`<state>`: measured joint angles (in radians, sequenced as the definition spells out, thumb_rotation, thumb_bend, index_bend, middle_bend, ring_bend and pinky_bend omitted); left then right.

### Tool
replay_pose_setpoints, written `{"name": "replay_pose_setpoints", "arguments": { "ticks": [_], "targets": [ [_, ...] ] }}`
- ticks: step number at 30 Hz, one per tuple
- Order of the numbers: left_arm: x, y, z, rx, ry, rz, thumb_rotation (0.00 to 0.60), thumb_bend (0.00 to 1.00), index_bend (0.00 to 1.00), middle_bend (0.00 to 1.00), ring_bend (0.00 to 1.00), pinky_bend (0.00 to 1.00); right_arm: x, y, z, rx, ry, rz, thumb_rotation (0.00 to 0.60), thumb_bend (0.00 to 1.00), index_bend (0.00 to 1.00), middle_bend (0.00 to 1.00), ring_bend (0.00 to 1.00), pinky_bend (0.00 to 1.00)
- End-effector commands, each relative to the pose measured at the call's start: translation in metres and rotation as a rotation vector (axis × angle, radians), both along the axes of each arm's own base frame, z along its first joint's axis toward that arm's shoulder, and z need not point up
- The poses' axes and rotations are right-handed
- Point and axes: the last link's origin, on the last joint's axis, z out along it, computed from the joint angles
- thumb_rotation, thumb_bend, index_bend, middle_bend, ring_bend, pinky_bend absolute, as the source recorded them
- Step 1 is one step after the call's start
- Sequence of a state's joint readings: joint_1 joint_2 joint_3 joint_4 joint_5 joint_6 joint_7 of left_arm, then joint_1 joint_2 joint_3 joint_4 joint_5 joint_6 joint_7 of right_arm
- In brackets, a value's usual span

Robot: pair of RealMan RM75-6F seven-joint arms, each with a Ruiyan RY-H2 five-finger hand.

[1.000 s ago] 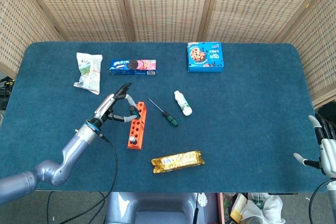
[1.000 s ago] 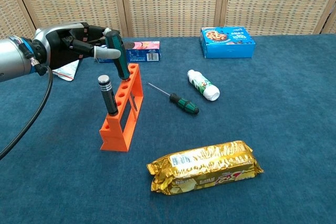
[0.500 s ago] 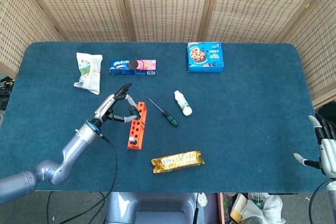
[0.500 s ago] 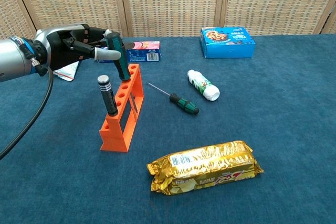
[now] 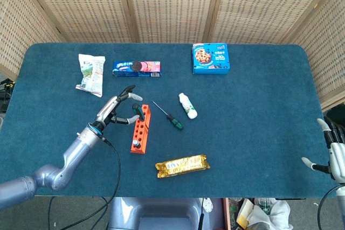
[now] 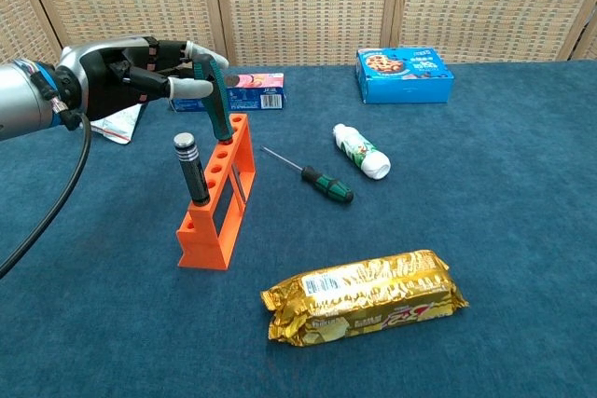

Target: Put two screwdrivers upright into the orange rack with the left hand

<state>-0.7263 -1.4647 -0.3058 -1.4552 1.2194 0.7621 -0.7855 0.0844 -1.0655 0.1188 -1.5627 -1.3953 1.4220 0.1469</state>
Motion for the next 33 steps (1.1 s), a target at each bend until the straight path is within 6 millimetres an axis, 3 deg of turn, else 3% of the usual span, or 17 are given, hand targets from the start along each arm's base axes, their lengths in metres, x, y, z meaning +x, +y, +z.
{"name": "replay_pose_setpoints", "arguments": {
  "ticks": [1, 7, 12, 16, 21, 25, 33],
  "targets": [
    [0.0, 0.0, 0.001, 0.0, -0.002, -0.003, 0.6, 0.27, 0.31, 0.0, 0.0, 0.0, 0.0, 0.0, 0.0, -0.001, 0.001, 0.0, 0.6, 0.0, 0.0, 0.0, 0.0, 0.0],
    [0.003, -0.002, 0.014, 0.022, -0.015, -0.027, 0.6, 0.15, 0.26, 0.0, 0.0, 0.0, 0.0, 0.0, 0.0, 0.0, 0.0, 0.001, 0.6, 0.0, 0.0, 0.0, 0.0, 0.0],
    [0.0, -0.005, 0.034, 0.067, 0.005, -0.057, 0.6, 0.07, 0.06, 0.0, 0.0, 0.0, 0.001, 0.001, 0.0, 0.002, 0.0, 0.005, 0.6, 0.0, 0.0, 0.0, 0.0, 0.0],
    [-0.008, -0.009, 0.054, 0.116, 0.052, -0.077, 0.6, 0.04, 0.0, 0.0, 0.0, 0.0, 0.002, 0.001, 0.0, 0.003, -0.001, 0.008, 0.6, 0.0, 0.0, 0.0, 0.0, 0.0],
    [-0.05, -0.027, 0.098, 0.271, 0.28, -0.097, 0.6, 0.0, 0.0, 0.0, 0.0, 0.0, 0.002, 0.002, 0.0, 0.001, -0.004, 0.012, 0.6, 0.0, 0.0, 0.0, 0.0, 0.0],
    [-0.099, -0.059, 0.135, 0.458, 0.632, -0.072, 0.6, 0.0, 0.0, 0.0, 0.0, 0.0, 0.003, 0.003, 0.001, -0.001, -0.003, 0.013, 0.6, 0.0, 0.0, 0.0, 0.0, 0.0],
    [-0.143, -0.128, 0.157, 0.619, 0.894, 0.056, 0.6, 0.0, 0.0, 0.0, 0.0, 0.0, 0.004, 0.004, -0.001, -0.007, 0.023, 0.021, 0.6, 0.0, 0.0, 0.0, 0.0, 0.0]
  ]
}}
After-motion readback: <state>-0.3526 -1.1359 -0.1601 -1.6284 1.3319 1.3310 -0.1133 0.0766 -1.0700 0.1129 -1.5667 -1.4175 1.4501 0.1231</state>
